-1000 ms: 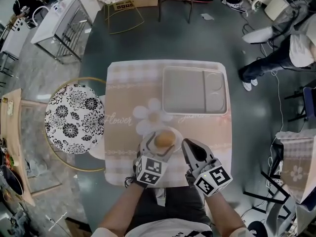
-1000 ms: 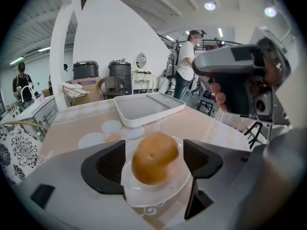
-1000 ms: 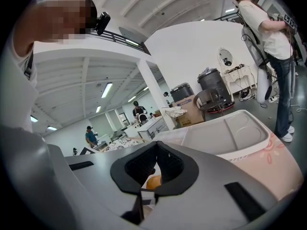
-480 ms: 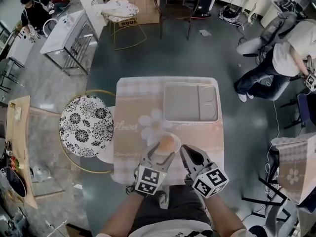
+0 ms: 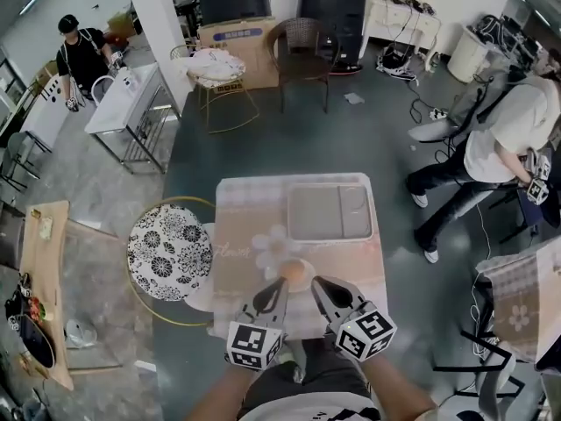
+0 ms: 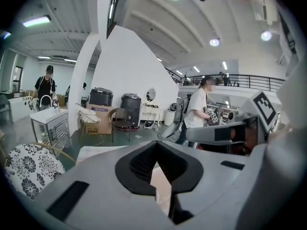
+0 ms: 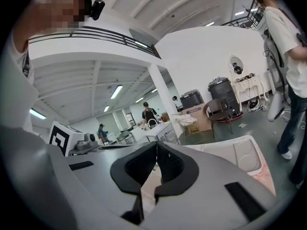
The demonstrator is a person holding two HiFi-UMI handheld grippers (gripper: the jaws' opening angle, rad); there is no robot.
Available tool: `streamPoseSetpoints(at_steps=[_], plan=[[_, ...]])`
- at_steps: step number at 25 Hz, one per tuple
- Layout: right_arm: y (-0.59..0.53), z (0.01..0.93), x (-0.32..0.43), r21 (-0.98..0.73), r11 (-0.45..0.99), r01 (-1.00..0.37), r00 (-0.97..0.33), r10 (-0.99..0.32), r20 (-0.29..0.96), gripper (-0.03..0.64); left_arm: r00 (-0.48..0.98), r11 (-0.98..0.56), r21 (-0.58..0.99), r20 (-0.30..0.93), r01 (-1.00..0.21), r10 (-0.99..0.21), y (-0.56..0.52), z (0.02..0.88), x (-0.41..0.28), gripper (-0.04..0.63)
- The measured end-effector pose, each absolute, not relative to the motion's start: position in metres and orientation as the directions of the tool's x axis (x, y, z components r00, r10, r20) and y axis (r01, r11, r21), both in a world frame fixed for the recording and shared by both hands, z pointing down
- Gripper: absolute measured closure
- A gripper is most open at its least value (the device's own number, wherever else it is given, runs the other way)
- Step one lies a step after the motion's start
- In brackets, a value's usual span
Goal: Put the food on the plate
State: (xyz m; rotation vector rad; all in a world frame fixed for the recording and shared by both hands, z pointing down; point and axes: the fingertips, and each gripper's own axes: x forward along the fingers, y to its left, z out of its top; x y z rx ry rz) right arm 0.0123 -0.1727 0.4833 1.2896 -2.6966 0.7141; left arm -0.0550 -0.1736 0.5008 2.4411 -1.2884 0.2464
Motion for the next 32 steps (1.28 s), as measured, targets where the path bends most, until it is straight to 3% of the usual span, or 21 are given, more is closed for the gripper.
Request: streamPoseSetpoints(at_steps=[18, 32], plan=[[-0.152, 0.394, -0.003, -0.303, 0.602, -0.739, -0.662, -0.732, 0.16, 0.601, 0.627, -0.572, 0.286, 0.166, -0.769, -0.761, -0.139, 0.377, -0.036, 0.589], [-0.127, 0.366, -0.015, -0.245, 0.621, -0.744, -0.66, -0.74, 0.13, 0.601, 0.627, -0.574, 0.307, 0.109, -0.759, -0.771, -0.116, 0.35, -0.039, 0.589]])
